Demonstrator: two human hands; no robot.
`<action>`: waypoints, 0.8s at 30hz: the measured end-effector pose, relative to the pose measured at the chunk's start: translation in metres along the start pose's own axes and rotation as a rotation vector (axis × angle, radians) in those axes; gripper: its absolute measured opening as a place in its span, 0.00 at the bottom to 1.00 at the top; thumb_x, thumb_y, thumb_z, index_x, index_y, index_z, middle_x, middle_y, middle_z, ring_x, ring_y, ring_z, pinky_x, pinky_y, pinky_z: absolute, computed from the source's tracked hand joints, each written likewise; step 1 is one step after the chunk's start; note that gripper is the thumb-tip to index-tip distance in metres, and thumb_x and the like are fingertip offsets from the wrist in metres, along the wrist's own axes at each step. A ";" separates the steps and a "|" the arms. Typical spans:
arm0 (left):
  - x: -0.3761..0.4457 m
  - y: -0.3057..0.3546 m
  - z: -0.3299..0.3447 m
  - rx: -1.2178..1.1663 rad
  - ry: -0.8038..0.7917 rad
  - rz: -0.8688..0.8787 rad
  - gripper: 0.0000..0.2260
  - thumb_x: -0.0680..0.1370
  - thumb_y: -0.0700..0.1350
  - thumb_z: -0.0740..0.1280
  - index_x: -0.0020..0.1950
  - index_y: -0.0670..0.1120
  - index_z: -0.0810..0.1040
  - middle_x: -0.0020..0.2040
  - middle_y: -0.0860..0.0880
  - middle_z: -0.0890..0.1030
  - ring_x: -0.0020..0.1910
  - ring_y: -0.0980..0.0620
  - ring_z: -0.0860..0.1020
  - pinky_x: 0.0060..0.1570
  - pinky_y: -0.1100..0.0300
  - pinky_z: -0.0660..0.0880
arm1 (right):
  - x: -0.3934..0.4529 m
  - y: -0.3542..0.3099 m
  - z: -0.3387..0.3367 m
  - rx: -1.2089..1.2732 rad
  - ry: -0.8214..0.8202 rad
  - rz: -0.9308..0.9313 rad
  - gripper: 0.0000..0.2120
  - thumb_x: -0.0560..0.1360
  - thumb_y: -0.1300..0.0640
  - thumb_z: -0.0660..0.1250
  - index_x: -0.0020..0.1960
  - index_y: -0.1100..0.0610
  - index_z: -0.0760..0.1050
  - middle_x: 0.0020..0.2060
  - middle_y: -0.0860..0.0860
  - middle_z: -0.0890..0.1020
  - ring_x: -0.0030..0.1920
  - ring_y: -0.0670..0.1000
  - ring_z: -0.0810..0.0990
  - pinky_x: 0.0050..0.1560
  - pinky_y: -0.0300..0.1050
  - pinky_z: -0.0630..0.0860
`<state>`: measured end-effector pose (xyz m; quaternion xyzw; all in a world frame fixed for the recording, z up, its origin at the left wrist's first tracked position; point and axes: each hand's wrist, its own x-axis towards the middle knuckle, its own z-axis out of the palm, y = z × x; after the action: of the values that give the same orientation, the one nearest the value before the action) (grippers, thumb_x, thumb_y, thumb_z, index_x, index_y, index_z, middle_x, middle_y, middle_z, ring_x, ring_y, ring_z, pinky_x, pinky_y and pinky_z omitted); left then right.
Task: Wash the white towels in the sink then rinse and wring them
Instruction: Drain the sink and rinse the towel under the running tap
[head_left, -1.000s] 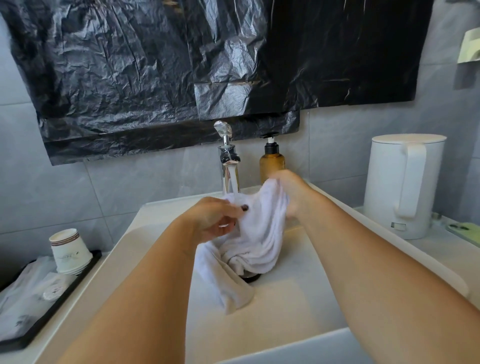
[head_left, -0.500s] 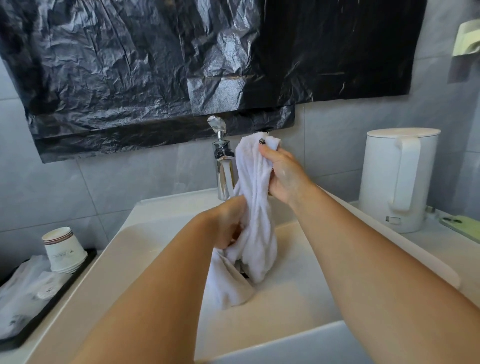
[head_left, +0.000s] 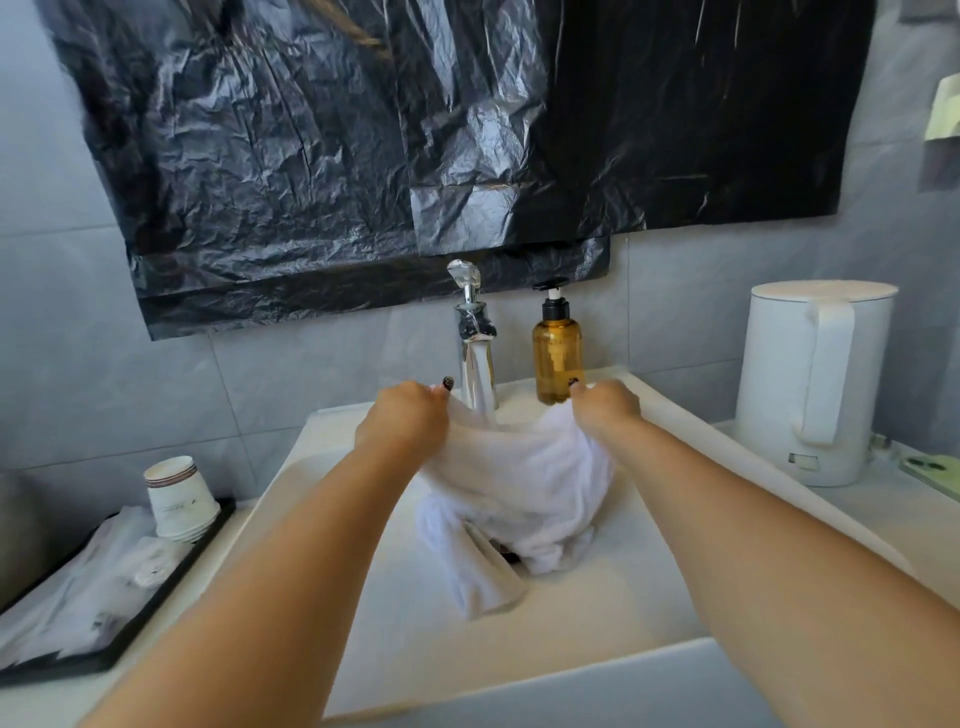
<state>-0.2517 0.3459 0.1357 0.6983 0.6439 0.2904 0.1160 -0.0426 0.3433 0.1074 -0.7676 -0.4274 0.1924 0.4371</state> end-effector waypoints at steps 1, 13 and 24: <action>0.001 -0.005 -0.010 -0.006 -0.028 -0.051 0.21 0.85 0.52 0.53 0.63 0.39 0.77 0.58 0.36 0.79 0.54 0.36 0.79 0.52 0.47 0.78 | -0.001 0.004 -0.007 -0.034 0.001 -0.001 0.19 0.82 0.48 0.58 0.57 0.63 0.75 0.58 0.61 0.79 0.52 0.60 0.77 0.46 0.46 0.71; -0.009 -0.015 -0.092 -1.162 0.014 -0.167 0.23 0.77 0.31 0.65 0.69 0.50 0.75 0.62 0.44 0.77 0.51 0.45 0.76 0.48 0.50 0.75 | -0.019 -0.053 -0.120 0.334 -0.035 -0.078 0.27 0.72 0.57 0.74 0.66 0.66 0.70 0.57 0.59 0.79 0.53 0.58 0.80 0.58 0.52 0.78; -0.022 0.014 -0.193 -1.169 0.297 0.059 0.17 0.73 0.32 0.73 0.60 0.44 0.82 0.57 0.45 0.82 0.53 0.46 0.81 0.54 0.57 0.79 | -0.049 -0.119 -0.194 0.496 0.114 -0.232 0.17 0.76 0.66 0.67 0.65 0.58 0.76 0.60 0.54 0.80 0.58 0.56 0.80 0.59 0.48 0.78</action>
<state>-0.3474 0.2818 0.2932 0.4885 0.3674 0.6935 0.3814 0.0022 0.2347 0.3087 -0.5927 -0.4272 0.1961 0.6540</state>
